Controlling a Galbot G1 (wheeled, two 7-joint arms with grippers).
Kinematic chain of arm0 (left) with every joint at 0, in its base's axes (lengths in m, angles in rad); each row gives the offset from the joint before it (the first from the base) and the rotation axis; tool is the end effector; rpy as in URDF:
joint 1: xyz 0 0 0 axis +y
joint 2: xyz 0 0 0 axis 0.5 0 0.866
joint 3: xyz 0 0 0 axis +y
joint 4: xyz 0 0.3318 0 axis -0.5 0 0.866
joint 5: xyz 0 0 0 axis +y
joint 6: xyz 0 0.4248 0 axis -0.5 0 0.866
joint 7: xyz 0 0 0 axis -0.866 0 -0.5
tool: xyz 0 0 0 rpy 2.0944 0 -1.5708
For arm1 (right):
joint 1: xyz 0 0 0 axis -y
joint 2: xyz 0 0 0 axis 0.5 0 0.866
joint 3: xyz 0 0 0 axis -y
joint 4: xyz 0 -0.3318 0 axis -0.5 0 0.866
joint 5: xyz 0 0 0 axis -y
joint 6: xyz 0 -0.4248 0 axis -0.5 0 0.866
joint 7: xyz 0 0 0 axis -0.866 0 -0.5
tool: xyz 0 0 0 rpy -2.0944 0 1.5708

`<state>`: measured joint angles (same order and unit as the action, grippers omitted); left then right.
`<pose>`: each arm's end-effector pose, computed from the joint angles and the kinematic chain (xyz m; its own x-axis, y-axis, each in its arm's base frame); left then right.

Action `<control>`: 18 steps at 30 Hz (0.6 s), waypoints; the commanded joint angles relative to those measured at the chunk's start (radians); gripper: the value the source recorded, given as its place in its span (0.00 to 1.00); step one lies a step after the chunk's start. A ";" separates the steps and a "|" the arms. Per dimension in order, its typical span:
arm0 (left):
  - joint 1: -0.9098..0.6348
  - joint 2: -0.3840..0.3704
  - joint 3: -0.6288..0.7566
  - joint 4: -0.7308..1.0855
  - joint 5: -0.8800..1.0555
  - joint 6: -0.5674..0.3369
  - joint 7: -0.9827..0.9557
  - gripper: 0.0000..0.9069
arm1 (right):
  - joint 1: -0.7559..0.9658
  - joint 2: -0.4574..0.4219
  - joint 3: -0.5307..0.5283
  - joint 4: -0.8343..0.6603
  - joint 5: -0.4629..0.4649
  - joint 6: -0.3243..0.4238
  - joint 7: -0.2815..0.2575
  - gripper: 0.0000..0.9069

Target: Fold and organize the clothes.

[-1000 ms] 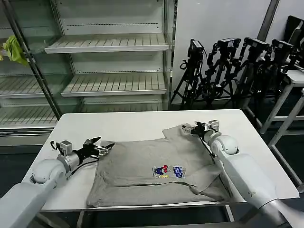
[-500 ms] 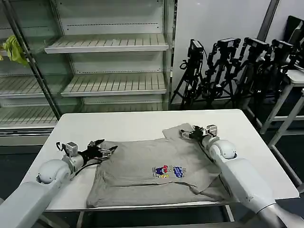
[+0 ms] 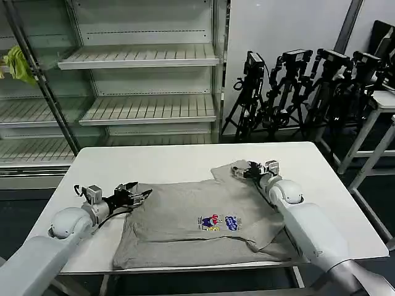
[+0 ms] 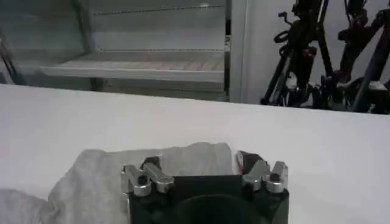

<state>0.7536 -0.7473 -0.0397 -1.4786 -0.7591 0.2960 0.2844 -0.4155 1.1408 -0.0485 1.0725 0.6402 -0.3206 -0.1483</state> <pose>0.4731 0.1383 -0.2711 -0.7806 0.4579 0.4255 0.5007 0.8655 -0.0127 0.5900 -0.0393 -0.2750 -0.8536 -0.3543 0.3820 -0.3644 0.9300 0.0484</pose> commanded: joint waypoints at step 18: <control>-0.032 0.008 0.002 0.049 0.027 -0.003 0.003 0.97 | 0.003 0.010 0.006 -0.032 -0.021 0.009 -0.006 0.81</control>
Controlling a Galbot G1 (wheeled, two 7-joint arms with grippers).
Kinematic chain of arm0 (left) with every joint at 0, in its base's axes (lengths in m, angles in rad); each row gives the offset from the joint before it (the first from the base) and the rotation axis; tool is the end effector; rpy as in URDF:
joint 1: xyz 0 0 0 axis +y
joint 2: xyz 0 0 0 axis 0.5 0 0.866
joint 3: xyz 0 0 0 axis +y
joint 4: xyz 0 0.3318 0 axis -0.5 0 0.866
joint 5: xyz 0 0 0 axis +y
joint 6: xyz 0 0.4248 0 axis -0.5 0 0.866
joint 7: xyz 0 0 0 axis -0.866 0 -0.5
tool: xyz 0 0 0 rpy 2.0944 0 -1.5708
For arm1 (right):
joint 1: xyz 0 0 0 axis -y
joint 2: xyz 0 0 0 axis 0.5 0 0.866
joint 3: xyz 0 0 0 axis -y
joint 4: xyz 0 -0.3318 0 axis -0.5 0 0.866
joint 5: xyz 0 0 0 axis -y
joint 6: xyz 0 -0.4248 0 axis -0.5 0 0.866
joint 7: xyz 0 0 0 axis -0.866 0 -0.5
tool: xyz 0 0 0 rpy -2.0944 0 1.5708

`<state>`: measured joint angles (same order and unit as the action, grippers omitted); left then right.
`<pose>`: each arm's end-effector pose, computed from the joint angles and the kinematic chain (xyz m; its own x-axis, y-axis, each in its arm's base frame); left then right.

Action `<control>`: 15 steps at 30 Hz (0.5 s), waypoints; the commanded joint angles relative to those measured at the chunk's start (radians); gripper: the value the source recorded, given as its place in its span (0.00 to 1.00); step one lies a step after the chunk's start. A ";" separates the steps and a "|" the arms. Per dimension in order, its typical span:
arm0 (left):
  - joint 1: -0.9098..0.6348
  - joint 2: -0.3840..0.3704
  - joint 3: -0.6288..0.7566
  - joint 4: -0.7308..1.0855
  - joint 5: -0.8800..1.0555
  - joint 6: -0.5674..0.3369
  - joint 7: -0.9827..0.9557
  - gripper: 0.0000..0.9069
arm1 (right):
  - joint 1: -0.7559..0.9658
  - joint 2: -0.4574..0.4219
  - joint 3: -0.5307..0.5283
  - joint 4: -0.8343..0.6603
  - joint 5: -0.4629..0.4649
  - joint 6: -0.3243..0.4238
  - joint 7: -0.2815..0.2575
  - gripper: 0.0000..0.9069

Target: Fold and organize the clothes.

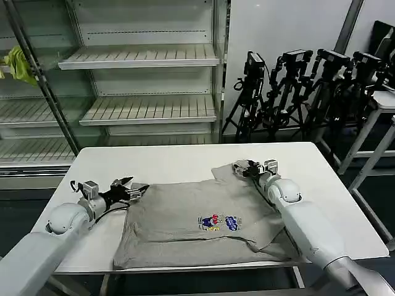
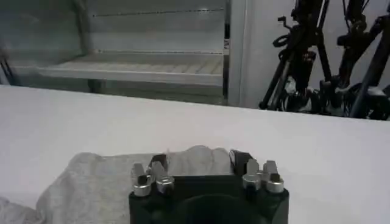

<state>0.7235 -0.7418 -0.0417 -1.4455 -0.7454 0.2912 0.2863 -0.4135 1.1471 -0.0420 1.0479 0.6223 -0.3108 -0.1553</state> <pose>0.4826 0.1518 -0.2643 -0.7994 0.4285 0.4211 0.4796 0.8773 0.0178 0.5920 -0.0438 -0.2809 -0.8558 -0.3440 0.3864 -0.3571 0.9332 0.0399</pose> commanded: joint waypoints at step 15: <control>0.008 0.006 0.003 0.018 0.018 0.001 0.011 0.33 | -0.007 0.002 0.001 -0.001 -0.005 -0.002 -0.004 0.48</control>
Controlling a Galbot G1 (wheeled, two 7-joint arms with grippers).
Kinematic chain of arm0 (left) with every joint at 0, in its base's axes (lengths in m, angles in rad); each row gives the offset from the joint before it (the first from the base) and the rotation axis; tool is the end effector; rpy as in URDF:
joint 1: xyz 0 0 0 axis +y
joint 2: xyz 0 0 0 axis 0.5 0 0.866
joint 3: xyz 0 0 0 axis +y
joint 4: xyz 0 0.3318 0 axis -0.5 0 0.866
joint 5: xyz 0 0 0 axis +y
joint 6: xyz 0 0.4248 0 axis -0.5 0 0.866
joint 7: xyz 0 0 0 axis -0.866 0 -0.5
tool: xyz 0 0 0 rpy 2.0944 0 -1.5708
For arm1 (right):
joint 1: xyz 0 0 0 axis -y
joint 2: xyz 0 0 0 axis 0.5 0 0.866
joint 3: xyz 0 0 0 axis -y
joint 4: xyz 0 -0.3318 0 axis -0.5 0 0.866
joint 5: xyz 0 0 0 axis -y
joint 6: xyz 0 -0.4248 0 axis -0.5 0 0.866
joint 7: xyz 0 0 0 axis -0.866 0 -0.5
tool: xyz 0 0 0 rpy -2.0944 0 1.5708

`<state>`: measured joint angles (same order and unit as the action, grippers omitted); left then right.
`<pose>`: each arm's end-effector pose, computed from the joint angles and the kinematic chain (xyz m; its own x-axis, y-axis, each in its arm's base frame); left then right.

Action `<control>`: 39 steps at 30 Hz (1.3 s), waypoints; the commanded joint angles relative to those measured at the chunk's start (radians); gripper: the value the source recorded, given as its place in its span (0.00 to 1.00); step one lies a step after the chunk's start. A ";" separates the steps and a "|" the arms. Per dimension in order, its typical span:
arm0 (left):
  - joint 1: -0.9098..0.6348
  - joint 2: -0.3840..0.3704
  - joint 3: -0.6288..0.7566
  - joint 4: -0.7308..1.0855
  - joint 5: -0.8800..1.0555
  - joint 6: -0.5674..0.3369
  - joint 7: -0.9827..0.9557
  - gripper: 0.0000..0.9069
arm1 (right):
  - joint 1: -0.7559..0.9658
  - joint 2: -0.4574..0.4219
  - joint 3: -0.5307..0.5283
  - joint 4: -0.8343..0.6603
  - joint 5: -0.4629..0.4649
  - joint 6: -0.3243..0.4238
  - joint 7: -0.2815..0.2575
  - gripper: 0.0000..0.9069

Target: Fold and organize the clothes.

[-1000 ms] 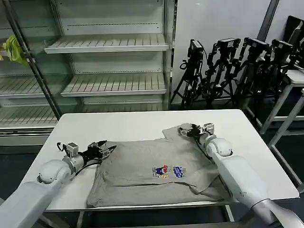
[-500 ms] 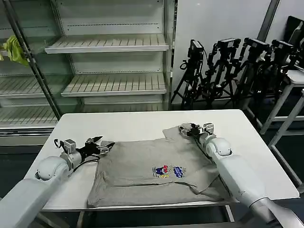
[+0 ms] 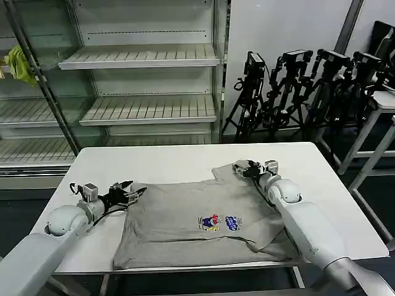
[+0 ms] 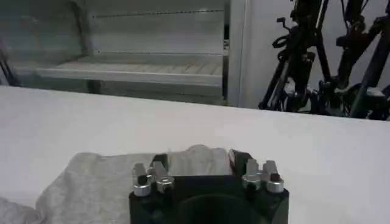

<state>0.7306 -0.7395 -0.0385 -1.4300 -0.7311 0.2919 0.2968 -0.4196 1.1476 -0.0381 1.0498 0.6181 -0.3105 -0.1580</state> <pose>0.4808 0.1570 -0.2725 -0.7910 0.4219 0.4431 0.4806 0.8766 0.0234 0.5906 -0.0442 -0.2831 -0.8545 -0.3452 0.3882 -0.3584 0.9327 0.0406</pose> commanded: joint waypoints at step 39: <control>0.087 0.042 -0.081 -0.105 -0.011 -0.010 0.004 0.07 | -0.065 -0.051 0.045 0.180 0.021 0.004 0.002 0.00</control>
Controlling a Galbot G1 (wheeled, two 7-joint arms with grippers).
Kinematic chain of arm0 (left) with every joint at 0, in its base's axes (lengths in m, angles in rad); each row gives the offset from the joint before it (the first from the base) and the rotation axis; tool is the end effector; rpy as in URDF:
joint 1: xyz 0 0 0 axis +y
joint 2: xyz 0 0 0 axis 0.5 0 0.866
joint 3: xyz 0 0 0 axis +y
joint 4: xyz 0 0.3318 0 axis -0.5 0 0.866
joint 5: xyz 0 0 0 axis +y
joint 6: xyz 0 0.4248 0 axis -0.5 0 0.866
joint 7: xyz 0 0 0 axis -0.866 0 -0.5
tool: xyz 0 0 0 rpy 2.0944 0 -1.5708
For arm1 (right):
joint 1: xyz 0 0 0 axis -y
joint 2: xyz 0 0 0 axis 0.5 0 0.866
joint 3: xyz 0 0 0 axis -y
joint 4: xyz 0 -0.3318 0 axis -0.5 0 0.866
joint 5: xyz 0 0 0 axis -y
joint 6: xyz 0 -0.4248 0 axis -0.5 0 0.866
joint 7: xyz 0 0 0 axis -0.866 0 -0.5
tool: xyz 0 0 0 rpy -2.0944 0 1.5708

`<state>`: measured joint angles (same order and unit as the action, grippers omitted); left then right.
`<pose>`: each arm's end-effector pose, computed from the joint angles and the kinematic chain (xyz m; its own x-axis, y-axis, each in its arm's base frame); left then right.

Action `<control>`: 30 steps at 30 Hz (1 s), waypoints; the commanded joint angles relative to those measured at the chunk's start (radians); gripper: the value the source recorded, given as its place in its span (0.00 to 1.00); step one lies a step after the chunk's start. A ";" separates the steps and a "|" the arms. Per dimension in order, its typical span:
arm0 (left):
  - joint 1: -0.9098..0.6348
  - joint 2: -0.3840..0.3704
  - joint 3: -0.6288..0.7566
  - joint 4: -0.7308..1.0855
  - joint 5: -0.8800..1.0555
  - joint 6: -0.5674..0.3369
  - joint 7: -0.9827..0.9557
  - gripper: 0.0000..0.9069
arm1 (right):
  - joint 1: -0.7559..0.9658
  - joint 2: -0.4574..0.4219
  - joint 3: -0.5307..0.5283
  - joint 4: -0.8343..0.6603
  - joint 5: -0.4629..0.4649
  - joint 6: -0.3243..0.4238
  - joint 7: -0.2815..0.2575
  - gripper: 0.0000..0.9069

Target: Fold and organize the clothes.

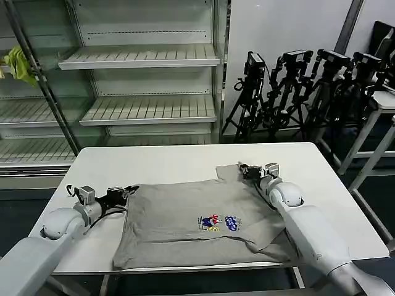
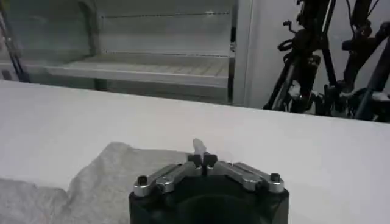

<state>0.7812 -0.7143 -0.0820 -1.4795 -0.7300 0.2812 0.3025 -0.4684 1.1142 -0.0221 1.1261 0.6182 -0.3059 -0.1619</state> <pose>0.4687 0.1615 -0.2655 -0.7957 0.4296 0.4271 0.4889 0.8717 0.0339 0.5750 -0.0482 -0.2808 -0.8558 -0.3612 0.3703 -0.3762 0.9259 0.0336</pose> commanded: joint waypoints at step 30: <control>0.500 0.135 -0.426 -0.461 -0.061 0.021 -0.012 0.07 | -0.459 -0.315 0.262 0.720 0.161 -0.019 0.054 0.00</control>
<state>1.0727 -0.5994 -0.3416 -1.7921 -0.7863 0.3009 0.2897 -0.7446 0.8861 0.1788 1.6370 0.7610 -0.3265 -0.1098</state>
